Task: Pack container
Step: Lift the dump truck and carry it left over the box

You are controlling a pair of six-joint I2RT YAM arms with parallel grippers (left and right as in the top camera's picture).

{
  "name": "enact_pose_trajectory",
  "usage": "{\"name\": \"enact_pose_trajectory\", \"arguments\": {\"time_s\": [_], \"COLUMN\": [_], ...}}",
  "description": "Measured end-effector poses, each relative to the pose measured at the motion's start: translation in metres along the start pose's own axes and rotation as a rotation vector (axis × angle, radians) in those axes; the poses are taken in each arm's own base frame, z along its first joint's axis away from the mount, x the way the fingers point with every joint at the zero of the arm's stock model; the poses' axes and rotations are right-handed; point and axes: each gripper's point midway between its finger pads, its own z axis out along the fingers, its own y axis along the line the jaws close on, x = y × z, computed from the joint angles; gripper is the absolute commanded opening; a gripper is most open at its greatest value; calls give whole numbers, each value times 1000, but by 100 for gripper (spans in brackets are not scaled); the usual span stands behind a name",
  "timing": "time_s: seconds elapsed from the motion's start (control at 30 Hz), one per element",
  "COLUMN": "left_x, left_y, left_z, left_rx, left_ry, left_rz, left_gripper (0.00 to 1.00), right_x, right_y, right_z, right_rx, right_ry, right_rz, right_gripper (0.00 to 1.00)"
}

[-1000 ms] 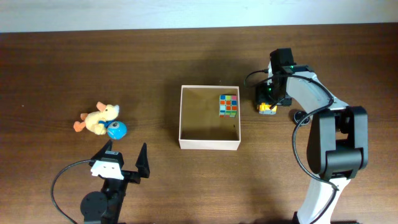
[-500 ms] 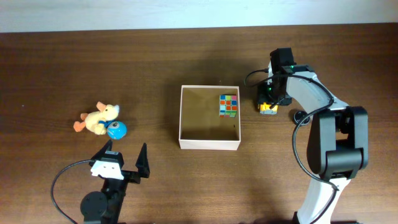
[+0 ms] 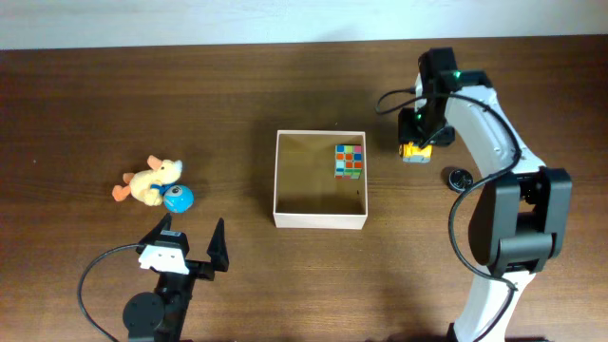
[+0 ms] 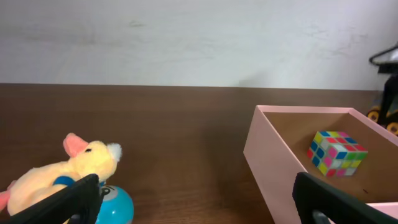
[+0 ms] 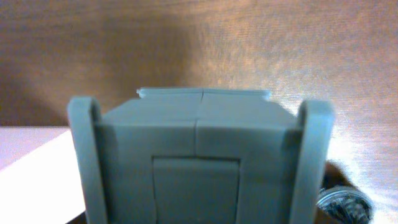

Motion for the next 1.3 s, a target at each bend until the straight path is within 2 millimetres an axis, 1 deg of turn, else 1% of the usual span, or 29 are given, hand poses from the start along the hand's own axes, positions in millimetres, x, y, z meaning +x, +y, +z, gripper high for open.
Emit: {"name": "enact_pose_trajectory", "arguments": {"time_s": [0.1,0.17,0.3,0.37,0.47,0.5,0.6,0.63,0.67,0.8,0.97,1.03,1.1,1.3], "left_x": [0,0,0,0,0,0,0,0,0,0,0,0,0,0], "left_y": [0,0,0,0,0,0,0,0,0,0,0,0,0,0], "left_z": [0,0,0,0,0,0,0,0,0,0,0,0,0,0], "left_rx": [0,0,0,0,0,0,0,0,0,0,0,0,0,0], "left_ry": [0,0,0,0,0,0,0,0,0,0,0,0,0,0], "left_rz": [0,0,0,0,0,0,0,0,0,0,0,0,0,0], "left_gripper": [99,99,99,99,99,99,99,99,99,99,99,99,99,99], "right_x": [-7,-9,-14,-15,-12,-10,-2,3,7,28,43,48,51,57], "right_y": [4,8,26,40,69,82,116,129,136,179,220,230,236,244], "right_z": [-22,-32,-55,-67,-80,-84,-89,-90,-90,-92,-96,-97,-98,-99], "right_rx": [-3,-5,-15,-25,-54,-67,-95,-105,-111,-142,-179,-181,-170,-110], "right_ry": [-13,-16,-38,-52,-68,-72,-83,-81,-78,-77,-102,-107,-117,-148], "right_rz": [-20,-31,-72,-108,-178,-206,-278,-307,-322,-405,-416,-400,-373,-256], "right_gripper": [55,55,55,56,56,56,56,56,56,56,56,56,56,56]}}
